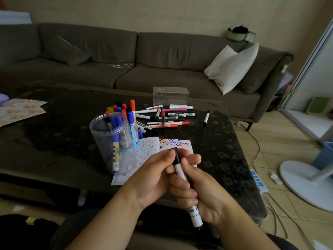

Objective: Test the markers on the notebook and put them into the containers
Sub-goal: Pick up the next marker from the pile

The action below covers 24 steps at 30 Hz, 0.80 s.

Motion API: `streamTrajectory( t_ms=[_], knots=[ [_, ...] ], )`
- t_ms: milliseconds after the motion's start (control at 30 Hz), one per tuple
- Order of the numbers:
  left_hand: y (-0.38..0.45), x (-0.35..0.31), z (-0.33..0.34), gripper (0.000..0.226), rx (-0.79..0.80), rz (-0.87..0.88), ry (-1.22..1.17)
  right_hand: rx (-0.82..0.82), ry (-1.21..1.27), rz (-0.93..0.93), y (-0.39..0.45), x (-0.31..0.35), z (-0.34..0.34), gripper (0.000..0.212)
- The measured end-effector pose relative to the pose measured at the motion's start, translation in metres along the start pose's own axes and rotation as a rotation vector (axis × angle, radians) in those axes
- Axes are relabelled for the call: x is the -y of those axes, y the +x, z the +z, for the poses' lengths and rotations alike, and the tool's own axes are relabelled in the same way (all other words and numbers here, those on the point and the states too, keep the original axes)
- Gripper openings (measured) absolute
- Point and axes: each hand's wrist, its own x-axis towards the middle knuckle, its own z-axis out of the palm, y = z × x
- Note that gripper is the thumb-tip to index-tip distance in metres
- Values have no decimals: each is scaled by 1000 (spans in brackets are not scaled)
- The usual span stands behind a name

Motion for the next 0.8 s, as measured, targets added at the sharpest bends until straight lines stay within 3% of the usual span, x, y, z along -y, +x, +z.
streamTrajectory(
  t_ms=[167, 233, 300, 367, 467, 600, 800],
  knots=[
    [2, 2, 6, 24, -118, 28, 102, -130, -154, -73, -2, -4, 12, 36],
    [8, 1, 5, 22, -220, 36, 121, -233, -489, -142, -4, -9, 10, 37],
    [14, -2, -2, 24, -358, 61, 133, -370, -1034, -204, -5, -18, 0, 34],
    [16, -8, -10, 26, -448, 107, 189, -482, -1225, -197, -7, -27, -14, 33],
    [17, -13, -18, 23, -499, 173, 318, -561, -1112, -137, -11, -27, -22, 34],
    [23, -4, -32, 16, -684, 173, 512, -565, -902, -70, -10, -14, -22, 30],
    [31, 14, -51, 15, -764, 107, 621, -520, -658, -172, 6, 1, -32, 21]
  ],
)
